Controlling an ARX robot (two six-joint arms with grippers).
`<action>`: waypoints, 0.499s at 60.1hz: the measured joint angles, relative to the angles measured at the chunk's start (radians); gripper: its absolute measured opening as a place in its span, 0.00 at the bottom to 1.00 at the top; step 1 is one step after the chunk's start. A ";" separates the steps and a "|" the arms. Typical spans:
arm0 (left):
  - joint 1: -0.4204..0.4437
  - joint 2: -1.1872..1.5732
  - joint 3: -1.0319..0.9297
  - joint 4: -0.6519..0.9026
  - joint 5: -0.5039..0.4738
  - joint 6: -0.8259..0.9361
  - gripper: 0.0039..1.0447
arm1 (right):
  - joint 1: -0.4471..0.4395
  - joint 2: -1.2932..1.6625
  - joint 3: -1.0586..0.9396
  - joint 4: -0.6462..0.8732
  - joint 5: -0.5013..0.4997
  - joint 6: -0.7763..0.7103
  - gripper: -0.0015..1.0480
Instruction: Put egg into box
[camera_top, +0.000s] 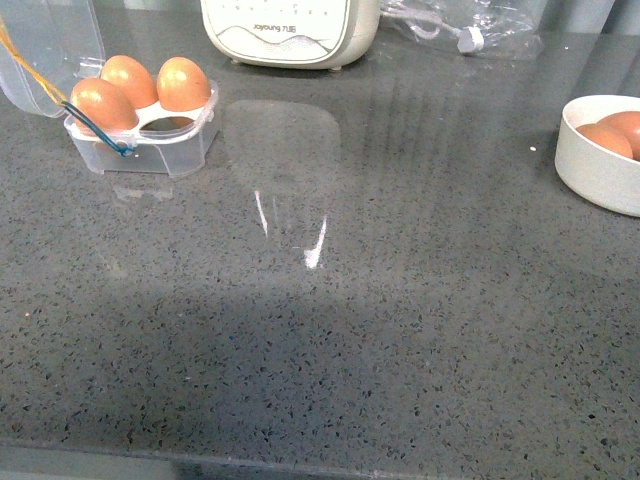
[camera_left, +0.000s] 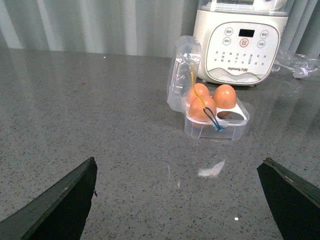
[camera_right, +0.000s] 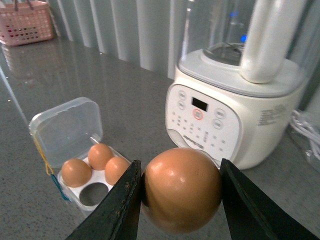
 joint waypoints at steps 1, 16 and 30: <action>0.000 0.000 0.000 0.000 0.000 0.000 0.94 | 0.010 0.016 0.018 -0.009 0.000 -0.002 0.37; 0.000 0.000 0.000 0.000 0.000 0.000 0.94 | 0.090 0.208 0.191 -0.116 -0.021 -0.031 0.37; 0.000 0.000 0.000 0.000 0.000 0.000 0.94 | 0.153 0.310 0.282 -0.167 -0.016 -0.032 0.37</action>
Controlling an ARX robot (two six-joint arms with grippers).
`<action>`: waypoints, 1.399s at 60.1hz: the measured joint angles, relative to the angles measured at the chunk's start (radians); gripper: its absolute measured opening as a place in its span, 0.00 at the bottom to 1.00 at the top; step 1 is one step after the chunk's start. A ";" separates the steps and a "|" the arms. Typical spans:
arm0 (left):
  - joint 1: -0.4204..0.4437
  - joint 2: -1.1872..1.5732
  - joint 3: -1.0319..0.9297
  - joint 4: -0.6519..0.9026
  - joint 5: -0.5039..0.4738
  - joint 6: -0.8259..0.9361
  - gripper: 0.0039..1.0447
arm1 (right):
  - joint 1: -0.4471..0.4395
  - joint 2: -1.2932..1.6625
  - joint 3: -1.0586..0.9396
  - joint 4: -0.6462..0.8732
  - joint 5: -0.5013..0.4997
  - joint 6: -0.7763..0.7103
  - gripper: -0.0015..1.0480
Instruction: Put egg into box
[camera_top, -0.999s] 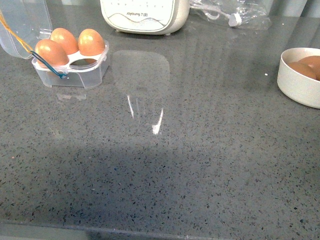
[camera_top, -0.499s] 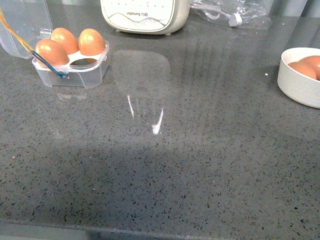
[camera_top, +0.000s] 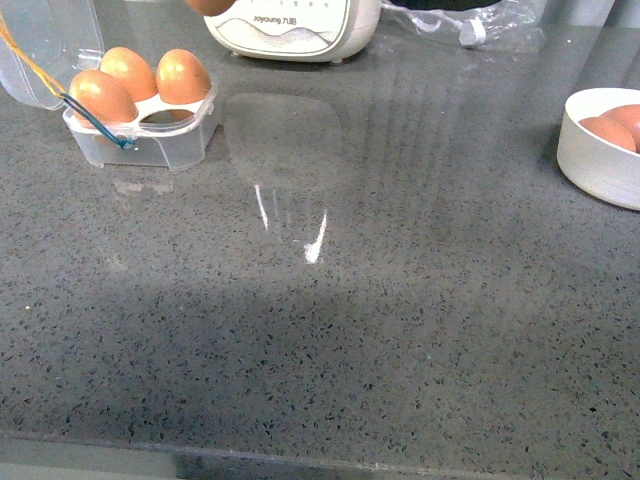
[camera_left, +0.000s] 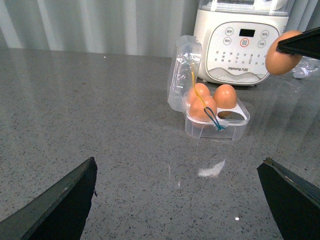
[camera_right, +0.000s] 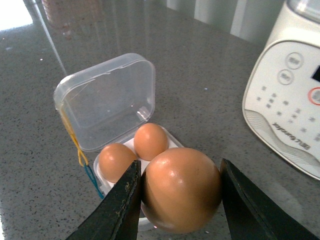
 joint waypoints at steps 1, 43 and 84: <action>0.000 0.000 0.000 0.000 0.000 0.000 0.94 | 0.003 0.004 0.003 -0.002 0.001 0.000 0.37; 0.000 0.000 0.000 0.000 0.000 0.000 0.94 | 0.080 0.160 0.110 -0.054 0.051 0.010 0.37; 0.000 0.000 0.000 0.000 0.000 0.000 0.94 | 0.078 0.187 0.134 -0.068 0.051 0.001 0.84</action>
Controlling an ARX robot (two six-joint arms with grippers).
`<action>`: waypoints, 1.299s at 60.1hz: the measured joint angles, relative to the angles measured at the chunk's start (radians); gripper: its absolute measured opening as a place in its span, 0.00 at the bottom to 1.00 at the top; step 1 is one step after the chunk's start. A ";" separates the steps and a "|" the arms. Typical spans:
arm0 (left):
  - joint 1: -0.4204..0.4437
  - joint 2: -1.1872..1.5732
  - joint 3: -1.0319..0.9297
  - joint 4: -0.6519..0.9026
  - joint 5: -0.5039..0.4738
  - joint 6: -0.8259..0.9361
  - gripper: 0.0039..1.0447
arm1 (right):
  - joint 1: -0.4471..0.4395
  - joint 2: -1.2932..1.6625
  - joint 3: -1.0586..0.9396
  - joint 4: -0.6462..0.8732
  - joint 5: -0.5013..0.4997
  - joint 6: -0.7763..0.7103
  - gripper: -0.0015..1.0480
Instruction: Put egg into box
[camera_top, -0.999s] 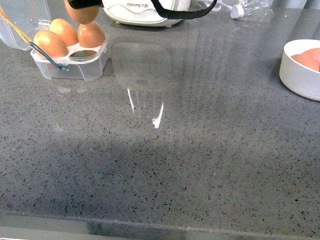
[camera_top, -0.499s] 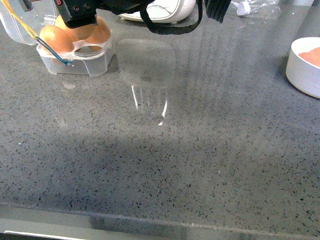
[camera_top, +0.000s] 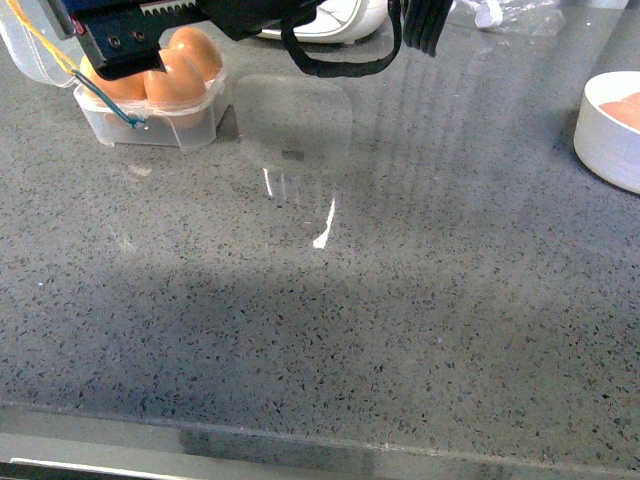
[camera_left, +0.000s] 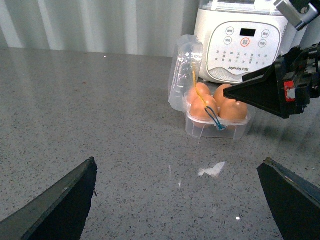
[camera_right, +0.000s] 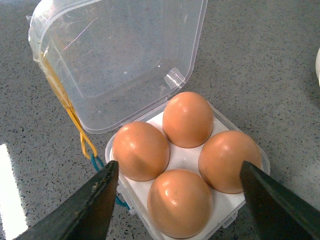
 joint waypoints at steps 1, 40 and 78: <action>0.000 0.000 0.000 0.000 0.000 0.000 0.94 | -0.002 -0.001 0.000 0.000 -0.001 0.003 0.85; 0.000 0.000 0.000 0.000 0.000 0.000 0.94 | -0.373 -0.385 -0.403 0.144 0.171 0.041 0.93; 0.000 0.000 0.000 0.000 0.000 0.000 0.94 | -0.636 -1.024 -1.013 0.367 0.266 0.066 0.41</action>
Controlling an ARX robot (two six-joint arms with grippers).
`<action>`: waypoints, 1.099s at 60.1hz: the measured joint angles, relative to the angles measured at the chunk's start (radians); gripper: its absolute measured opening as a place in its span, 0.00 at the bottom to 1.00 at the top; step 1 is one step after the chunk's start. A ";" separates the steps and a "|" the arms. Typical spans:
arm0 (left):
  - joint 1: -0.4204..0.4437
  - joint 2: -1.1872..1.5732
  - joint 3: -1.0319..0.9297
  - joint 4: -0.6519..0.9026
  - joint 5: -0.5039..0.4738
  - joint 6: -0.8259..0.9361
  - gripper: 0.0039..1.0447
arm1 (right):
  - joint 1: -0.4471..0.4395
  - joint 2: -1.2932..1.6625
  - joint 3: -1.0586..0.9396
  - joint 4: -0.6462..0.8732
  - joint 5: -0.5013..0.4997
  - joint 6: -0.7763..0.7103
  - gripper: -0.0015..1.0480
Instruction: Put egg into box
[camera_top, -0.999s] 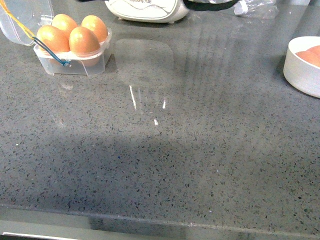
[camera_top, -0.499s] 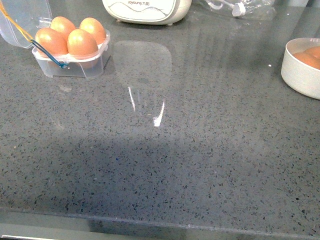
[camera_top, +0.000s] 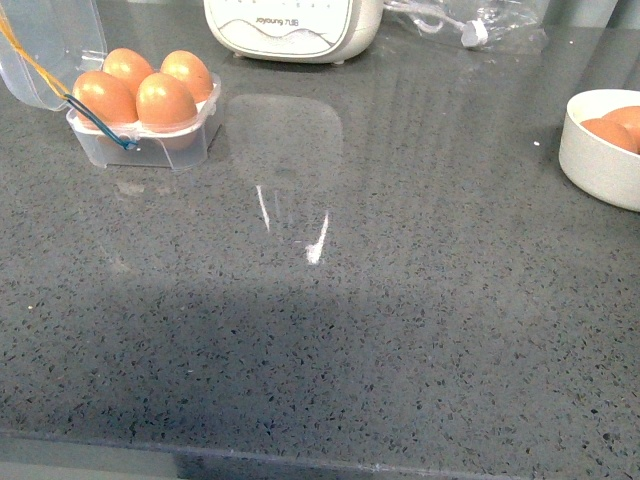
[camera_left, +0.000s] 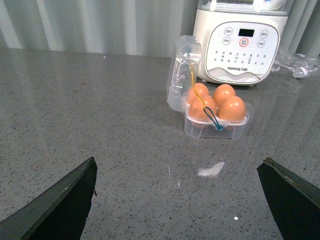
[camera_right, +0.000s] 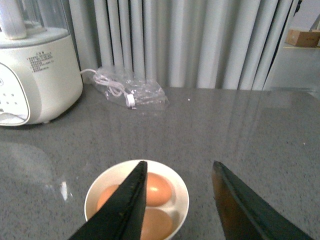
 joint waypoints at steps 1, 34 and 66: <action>0.000 0.000 0.000 0.000 0.000 0.000 0.94 | 0.000 -0.014 -0.024 0.003 0.000 0.000 0.36; 0.000 0.000 0.000 0.000 0.000 0.000 0.94 | 0.000 -0.290 -0.246 -0.053 0.000 0.001 0.03; 0.000 0.000 0.000 0.000 0.000 0.000 0.94 | 0.000 -0.540 -0.340 -0.200 0.000 0.001 0.03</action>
